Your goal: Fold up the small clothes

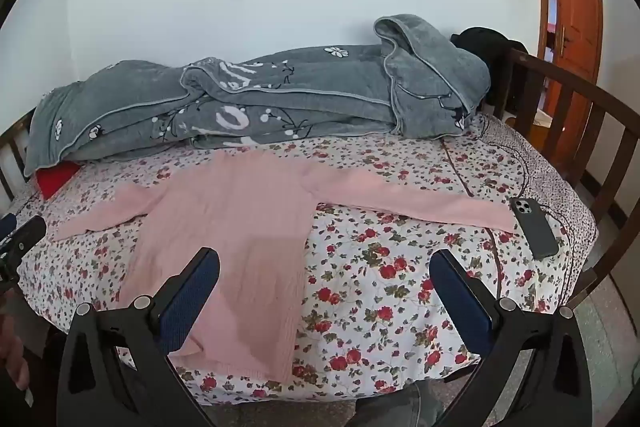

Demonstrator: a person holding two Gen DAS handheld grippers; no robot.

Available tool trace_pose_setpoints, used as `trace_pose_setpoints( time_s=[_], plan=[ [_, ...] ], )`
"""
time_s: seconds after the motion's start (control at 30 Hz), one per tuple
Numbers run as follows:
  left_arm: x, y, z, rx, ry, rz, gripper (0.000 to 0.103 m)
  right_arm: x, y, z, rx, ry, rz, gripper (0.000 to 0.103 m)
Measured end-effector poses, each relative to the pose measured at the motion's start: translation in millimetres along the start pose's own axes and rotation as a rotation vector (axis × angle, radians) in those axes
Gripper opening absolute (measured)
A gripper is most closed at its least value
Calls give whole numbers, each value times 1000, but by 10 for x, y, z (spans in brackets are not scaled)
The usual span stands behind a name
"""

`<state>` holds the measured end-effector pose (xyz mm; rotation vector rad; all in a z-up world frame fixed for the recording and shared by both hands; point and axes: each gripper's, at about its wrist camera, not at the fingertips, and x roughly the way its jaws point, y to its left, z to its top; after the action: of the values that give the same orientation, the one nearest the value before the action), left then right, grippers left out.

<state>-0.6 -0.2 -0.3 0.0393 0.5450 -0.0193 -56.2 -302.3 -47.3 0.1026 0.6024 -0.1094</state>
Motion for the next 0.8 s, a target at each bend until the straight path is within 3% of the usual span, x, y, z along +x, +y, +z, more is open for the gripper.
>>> trace_pose_setpoints(
  time_s=[0.8],
  plan=[
    [-33,21,-45,-54,-20,33,103,-24,83,-35,-24,18,17,103]
  ],
)
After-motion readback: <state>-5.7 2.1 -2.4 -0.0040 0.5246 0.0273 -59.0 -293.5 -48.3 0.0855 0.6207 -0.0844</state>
